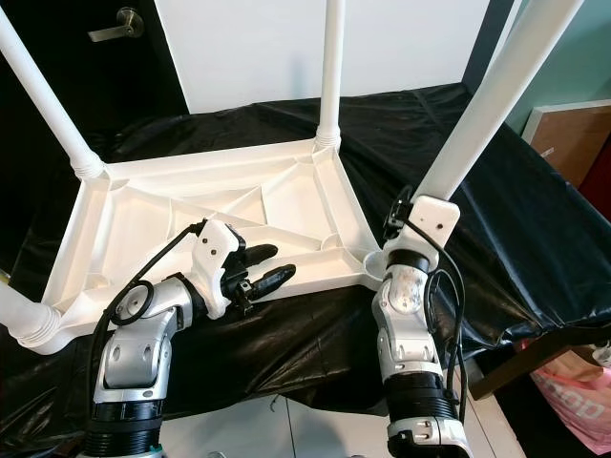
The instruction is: Building children table
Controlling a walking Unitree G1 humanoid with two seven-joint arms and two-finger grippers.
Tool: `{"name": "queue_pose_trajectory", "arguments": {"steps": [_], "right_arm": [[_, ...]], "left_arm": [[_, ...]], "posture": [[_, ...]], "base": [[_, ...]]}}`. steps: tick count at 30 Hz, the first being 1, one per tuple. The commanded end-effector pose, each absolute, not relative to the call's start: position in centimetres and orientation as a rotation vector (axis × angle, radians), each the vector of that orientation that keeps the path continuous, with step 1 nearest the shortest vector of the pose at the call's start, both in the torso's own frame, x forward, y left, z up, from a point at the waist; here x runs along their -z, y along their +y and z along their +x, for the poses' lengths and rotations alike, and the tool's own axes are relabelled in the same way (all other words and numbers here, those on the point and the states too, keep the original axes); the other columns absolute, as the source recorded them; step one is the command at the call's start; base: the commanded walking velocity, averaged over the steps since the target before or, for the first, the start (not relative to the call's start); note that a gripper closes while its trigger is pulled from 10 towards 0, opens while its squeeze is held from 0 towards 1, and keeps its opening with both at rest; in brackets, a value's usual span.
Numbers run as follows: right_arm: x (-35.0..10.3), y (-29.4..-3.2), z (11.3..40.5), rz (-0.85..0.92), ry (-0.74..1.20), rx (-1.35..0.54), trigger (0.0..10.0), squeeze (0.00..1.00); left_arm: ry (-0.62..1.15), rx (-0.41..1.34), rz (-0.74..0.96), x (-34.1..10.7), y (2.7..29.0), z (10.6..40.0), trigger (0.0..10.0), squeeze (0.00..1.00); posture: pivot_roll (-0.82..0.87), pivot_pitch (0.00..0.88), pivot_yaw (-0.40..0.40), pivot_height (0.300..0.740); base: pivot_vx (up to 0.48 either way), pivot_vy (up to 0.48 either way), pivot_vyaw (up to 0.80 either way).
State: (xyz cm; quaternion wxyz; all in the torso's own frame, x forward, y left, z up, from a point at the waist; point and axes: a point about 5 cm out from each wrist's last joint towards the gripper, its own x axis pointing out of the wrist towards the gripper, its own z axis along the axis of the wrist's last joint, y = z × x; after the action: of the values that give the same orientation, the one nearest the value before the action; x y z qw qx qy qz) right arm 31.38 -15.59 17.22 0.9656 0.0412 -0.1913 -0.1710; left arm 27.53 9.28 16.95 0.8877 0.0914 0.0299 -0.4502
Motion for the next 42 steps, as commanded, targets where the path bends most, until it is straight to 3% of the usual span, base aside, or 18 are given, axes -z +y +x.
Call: {"name": "queue_pose_trajectory", "arguments": {"steps": [1, 13, 21, 26, 34, 42], "right_arm": [[-16.8, -15.4, 31.3, 0.073, -0.367, 0.327, 10.0, 0.00], [-14.4, -15.4, 30.7, 0.037, -0.248, 0.220, 10.0, 0.00], [-10.9, -15.6, 30.6, 0.072, -0.052, 0.218, 10.0, 0.00], [-10.9, -15.5, 30.7, 0.078, -0.050, 0.196, 10.0, 0.00], [-14.2, -15.2, 30.6, 0.020, -0.220, 0.063, 10.0, 0.00], [-15.1, -15.6, 30.8, -0.035, -0.199, -0.072, 10.0, 0.00]], "left_arm": [[0.045, 0.666, 0.187, -16.8, 10.0, 28.4, 10.0, 0.00], [0.036, 0.686, 0.188, -17.1, 9.6, 28.4, 10.0, 0.00], [0.036, 0.690, 0.190, -17.0, 9.5, 28.4, 10.0, 0.00], [0.037, 0.691, 0.193, -17.0, 9.5, 28.3, 10.0, 0.00], [0.022, 0.696, 0.192, -17.4, 9.5, 28.5, 10.0, 0.00], [-0.020, 0.761, 0.148, -18.6, 8.9, 29.2, 10.0, 0.00]], "posture": [[-0.11, 0.039, 0.013, 0.740], [-0.12, 0.030, 0.016, 0.740], [-0.12, 0.029, 0.017, 0.740], [-0.12, 0.028, 0.018, 0.740], [-0.12, 0.027, 0.017, 0.740], [-0.13, 0.032, 0.010, 0.740]], "base": [[0.000, 0.000, 0.00], [0.000, 0.000, 0.00], [0.000, 0.000, 0.00], [0.000, 0.000, 0.00], [0.000, 0.000, 0.00], [0.000, 0.000, 0.00]]}}
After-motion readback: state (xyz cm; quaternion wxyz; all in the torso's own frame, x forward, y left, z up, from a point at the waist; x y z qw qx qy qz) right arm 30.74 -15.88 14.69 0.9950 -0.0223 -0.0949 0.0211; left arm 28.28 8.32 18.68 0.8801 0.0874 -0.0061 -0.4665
